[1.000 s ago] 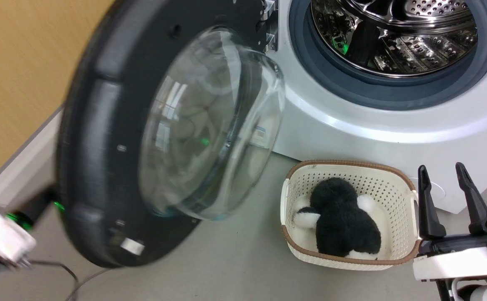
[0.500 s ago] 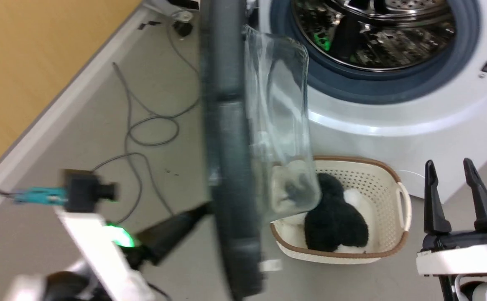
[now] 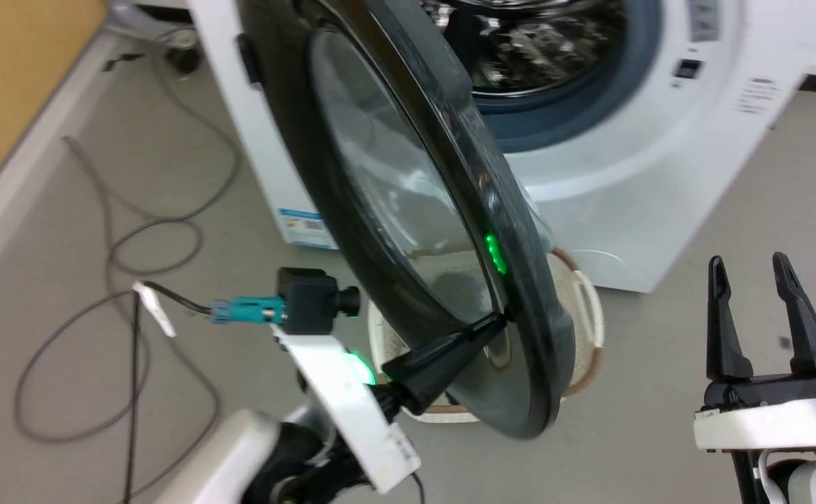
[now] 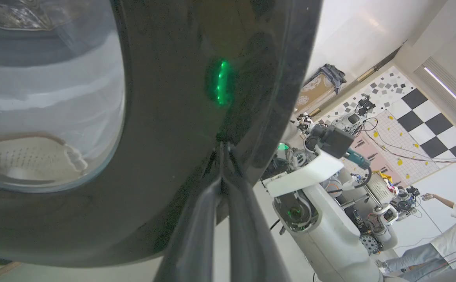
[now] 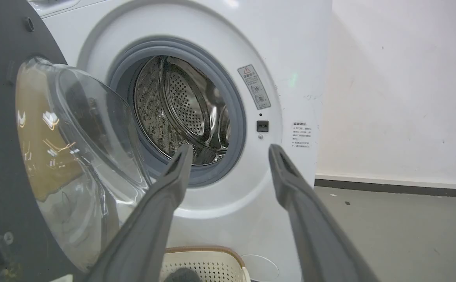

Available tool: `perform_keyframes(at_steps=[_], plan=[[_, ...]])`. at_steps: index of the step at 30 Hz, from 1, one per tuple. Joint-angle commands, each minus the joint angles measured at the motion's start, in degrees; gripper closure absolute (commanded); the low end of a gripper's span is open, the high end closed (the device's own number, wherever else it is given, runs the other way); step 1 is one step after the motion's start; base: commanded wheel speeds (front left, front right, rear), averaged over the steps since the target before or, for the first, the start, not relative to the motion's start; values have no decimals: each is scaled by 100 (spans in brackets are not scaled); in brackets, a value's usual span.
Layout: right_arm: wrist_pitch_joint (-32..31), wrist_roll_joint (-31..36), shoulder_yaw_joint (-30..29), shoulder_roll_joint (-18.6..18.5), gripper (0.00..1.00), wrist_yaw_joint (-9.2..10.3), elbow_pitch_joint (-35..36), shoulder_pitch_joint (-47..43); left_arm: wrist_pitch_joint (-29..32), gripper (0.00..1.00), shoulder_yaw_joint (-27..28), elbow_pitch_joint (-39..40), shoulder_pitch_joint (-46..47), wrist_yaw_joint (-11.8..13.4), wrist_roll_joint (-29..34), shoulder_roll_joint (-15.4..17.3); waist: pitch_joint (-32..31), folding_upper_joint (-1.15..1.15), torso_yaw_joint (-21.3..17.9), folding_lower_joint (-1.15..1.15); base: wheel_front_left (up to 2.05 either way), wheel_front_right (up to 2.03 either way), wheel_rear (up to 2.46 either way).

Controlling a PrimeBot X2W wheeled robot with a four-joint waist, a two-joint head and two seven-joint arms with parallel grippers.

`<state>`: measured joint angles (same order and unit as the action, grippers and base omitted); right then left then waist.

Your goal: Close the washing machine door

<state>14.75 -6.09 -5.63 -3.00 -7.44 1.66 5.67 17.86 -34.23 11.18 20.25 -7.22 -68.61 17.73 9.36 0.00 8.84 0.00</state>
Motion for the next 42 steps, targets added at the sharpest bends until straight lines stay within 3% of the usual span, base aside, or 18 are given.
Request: perform_keyframes(at_steps=[1,7,13,17,21,23,28,31,34,38,39,40,42], plan=[[25,-66,3,13,0,-5,-13,73,-203,100,-137,-192,131,-26,-49,-53,-5,0,-266,0,0,0,0],[25,-93,-1,13,0,-5,-16,21,-1094,100,-724,-1133,470,-26,-258,-130,-23,0,-508,0,0,0,0],[25,-182,-30,13,0,-5,-24,-38,-1765,100,-1096,-1417,683,-26,-514,133,-146,0,-528,0,0,0,0],[25,-341,-106,13,0,-5,12,-60,-2489,100,-1061,-1534,757,-26,-366,439,-306,0,-458,0,0,0,0],[25,-362,-255,13,0,-5,58,71,-3168,100,-673,-2008,822,36,266,731,-439,0,-381,0,0,0,0],[25,-361,-324,13,0,-5,99,188,-3261,100,-316,-2170,820,342,707,779,-490,0,-343,0,0,0,0],[25,-344,-388,13,0,-5,336,537,-3283,100,1093,-1804,510,1623,2629,648,-560,0,-231,0,0,0,0],[25,-227,-335,13,0,-5,519,728,-3284,100,1668,-1358,106,2233,3701,484,-585,0,-166,0,0,0,0],[25,-215,-269,13,0,-5,705,906,-3284,100,1945,-1044,-304,2635,4585,405,-599,0,-100,0,0,0,0],[25,-227,-149,13,0,-5,905,1087,-3285,100,2175,-856,-671,2892,5104,290,-599,0,-29,0,0,0,0],[25,-253,-83,13,0,-5,986,1131,-3285,7,2211,-846,-795,2935,5263,290,-601,0,-12,0,0,0,0],[25,-270,-5,13,0,-5,1067,1167,-3285,0,2268,-823,-906,2983,5365,254,-600,0,7,0,0,0,0],[25,-318,181,13,5,-5,1249,1238,-3285,0,2346,-755,-1137,3026,5556,209,-596,0,40,0,0,0,0]])
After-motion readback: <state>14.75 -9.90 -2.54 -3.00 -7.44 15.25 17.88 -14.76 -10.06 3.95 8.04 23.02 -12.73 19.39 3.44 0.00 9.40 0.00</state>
